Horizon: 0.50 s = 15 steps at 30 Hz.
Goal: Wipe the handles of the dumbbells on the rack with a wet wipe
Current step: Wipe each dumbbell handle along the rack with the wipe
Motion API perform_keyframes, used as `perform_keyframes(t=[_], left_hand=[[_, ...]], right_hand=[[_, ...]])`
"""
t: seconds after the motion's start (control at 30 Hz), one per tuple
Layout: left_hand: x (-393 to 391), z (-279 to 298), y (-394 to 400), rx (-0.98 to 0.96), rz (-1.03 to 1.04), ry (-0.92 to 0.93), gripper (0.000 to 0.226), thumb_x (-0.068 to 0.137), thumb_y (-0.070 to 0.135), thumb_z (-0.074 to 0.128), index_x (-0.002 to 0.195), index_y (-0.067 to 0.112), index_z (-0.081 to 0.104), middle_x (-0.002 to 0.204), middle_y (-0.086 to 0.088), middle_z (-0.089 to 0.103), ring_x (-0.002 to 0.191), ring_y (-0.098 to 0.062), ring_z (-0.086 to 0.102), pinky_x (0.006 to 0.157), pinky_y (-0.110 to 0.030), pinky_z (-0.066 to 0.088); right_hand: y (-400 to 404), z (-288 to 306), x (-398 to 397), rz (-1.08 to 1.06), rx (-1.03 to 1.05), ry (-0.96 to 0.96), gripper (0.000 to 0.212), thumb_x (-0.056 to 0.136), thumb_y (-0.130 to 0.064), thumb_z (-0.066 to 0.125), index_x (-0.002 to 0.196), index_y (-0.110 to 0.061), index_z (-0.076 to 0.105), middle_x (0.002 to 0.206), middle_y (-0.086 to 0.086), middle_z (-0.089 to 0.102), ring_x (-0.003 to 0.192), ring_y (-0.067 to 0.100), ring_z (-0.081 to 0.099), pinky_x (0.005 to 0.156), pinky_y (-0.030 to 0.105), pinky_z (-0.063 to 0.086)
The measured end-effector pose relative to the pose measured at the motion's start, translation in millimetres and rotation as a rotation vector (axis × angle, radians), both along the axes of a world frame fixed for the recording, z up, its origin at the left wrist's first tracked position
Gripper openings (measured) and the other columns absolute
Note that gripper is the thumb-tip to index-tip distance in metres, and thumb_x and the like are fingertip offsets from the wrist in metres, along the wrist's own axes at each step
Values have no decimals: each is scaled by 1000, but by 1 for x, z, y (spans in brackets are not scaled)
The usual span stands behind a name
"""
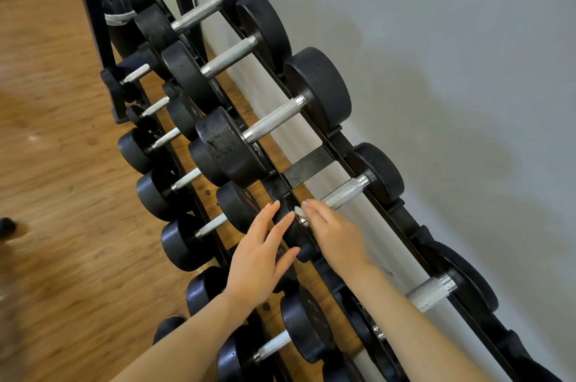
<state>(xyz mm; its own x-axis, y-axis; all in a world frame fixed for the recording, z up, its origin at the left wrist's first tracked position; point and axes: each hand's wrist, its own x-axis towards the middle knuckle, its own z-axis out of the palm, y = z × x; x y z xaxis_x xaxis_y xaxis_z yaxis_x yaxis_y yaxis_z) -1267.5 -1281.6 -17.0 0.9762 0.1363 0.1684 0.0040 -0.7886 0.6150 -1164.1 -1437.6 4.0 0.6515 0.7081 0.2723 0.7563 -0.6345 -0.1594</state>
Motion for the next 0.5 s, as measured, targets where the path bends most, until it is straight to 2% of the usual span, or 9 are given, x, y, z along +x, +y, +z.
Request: perform_keyframes(t=[0.07,0.13,0.23,0.27,0.37,0.4,0.47,0.5], left_hand=[[0,0,0,11,-2,4,59,93,49,46,146,28,33,157,-4,29,142,-25,36,107,-39,41],[0,0,1,28,-2,1,59,93,50,46,146,27,34,157,-5,31,142,-25,36,107,-37,39],[0,1,2,38,-6,6,59,93,51,45,146,27,33,156,-4,30,142,-24,35,107,-33,35],[0,1,2,40,-7,6,59,93,51,44,146,27,32,156,-5,30,142,-24,35,107,-33,34],[0,1,1,46,-2,13,60,93,51,44,146,27,31,156,-5,30,142,-25,34,106,-34,35],[0,1,0,46,-3,14,60,93,50,44,146,27,31,156,-5,30,142,-25,34,107,-35,34],[1,2,1,43,-5,14,59,93,50,45,146,27,32,156,-5,30,142,-25,34,107,-35,35],[1,2,1,40,-7,13,59,93,50,45,146,26,32,156,-5,30,142,-26,35,107,-36,36]], right_hand=[[-2,-2,-1,81,-22,38,44,80,-13,70,123,-4,62,124,7,63,93,17,68,69,22,57],[-5,2,6,61,-13,17,40,84,-18,65,123,-7,63,122,2,64,94,11,67,70,20,56],[-9,8,16,-229,78,122,34,97,-39,44,125,-27,59,108,-34,52,91,-16,51,76,13,47],[-9,6,16,-241,88,171,36,99,-46,35,125,-33,56,104,-37,48,89,-19,46,78,15,45],[1,5,7,-47,1,183,49,101,-53,20,126,-29,54,118,-19,54,97,1,52,80,23,44],[3,8,5,-14,-9,211,48,101,-50,23,126,-25,55,121,-12,56,99,8,56,79,26,47],[-2,9,8,8,0,101,34,96,-31,50,124,-15,59,117,0,60,90,14,62,67,25,52],[-5,7,10,-3,49,58,33,91,-23,60,121,-11,61,113,3,62,85,14,62,61,22,51]])
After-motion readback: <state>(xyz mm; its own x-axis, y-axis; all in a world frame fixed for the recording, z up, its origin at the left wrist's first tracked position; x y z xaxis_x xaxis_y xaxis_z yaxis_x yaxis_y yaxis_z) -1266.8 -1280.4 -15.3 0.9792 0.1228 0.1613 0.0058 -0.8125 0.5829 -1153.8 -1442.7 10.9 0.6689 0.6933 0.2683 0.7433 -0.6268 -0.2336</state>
